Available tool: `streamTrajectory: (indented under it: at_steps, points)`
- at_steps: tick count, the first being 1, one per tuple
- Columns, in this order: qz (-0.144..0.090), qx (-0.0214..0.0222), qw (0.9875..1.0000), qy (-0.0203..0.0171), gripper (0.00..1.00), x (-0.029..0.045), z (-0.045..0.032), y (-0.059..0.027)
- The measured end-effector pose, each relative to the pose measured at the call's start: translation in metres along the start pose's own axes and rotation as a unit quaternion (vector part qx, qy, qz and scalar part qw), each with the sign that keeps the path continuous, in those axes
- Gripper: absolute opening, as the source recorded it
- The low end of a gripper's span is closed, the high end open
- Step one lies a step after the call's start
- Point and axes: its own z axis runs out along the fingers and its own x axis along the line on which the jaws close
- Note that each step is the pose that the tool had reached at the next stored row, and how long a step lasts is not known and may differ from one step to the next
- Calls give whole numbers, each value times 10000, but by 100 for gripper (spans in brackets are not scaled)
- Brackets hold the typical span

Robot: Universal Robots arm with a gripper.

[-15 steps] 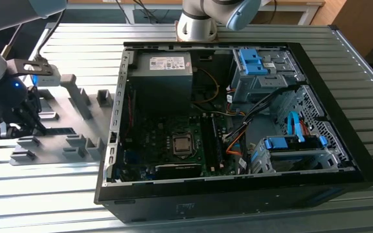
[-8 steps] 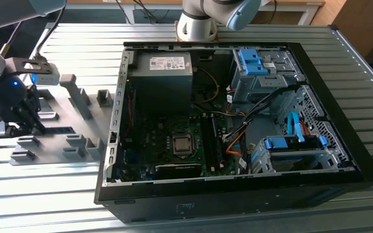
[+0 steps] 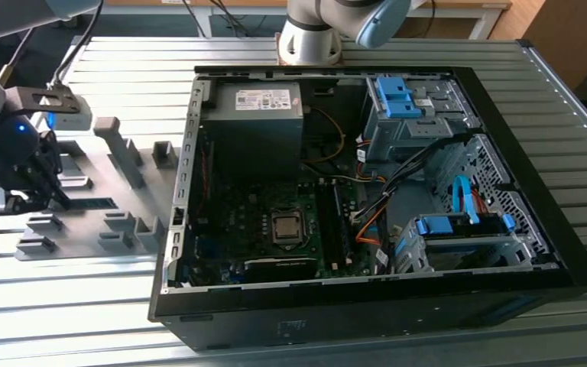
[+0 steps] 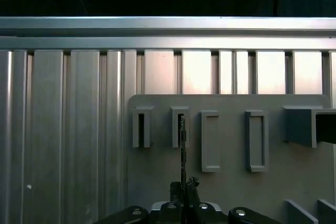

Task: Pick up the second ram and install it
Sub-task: 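Pick up the second ram and move it above second insertion slot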

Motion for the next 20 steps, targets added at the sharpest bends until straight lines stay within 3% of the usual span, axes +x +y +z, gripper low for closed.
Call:
streamTrajectory:
  at_steps: [20]
  points:
    - [0,1,10000,-1,14,-1,-126,1]
